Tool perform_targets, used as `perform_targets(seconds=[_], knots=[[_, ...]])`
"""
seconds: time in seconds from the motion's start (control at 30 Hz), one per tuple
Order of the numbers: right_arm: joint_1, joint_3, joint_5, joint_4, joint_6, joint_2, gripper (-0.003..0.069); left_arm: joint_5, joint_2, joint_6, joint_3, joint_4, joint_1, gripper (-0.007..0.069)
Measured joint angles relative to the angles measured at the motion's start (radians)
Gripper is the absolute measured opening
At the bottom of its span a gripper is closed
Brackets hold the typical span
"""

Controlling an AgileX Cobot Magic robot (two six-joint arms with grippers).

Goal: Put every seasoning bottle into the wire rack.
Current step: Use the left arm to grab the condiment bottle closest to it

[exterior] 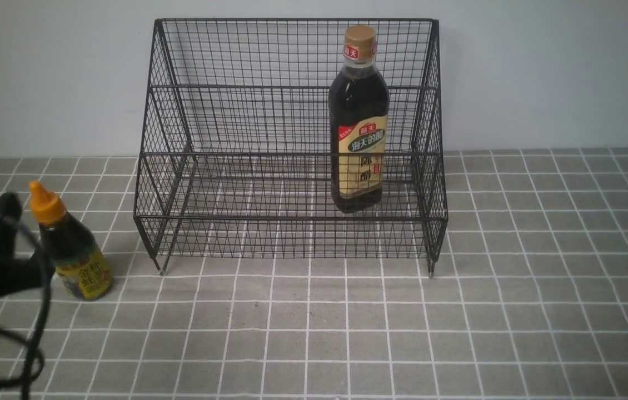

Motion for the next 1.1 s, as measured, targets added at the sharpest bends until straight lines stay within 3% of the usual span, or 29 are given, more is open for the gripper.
perform_targets(seconds=[0.17, 0.4, 0.7, 0.8, 0.9, 1.1], knots=[[0.0, 0.0, 0.0, 0.0, 0.0, 0.0, -0.0013, -0.192, 0.194, 0.031, -0.041, -0.115, 0.0, 0.0458], [0.0, 0.0, 0.0, 0.0, 0.0, 0.0, -0.0013, -0.345, 0.4, 0.048, -0.09, -0.213, 0.0, 0.0521], [0.0, 0.0, 0.0, 0.0, 0.0, 0.0, -0.0013, -0.415, 0.607, 0.05, -0.148, -0.266, 0.0, 0.0492], [0.0, 0.0, 0.0, 0.0, 0.0, 0.0, -0.0013, -0.415, 0.639, 0.05, -0.148, -0.26, 0.0, 0.0406], [0.0, 0.0, 0.0, 0.0, 0.0, 0.0, -0.0013, -0.415, 0.643, 0.049, -0.149, -0.246, 0.0, 0.0265], [0.0, 0.0, 0.0, 0.0, 0.0, 0.0, -0.0013, -0.373, 0.617, 0.053, -0.149, -0.204, 0.0, 0.0269]])
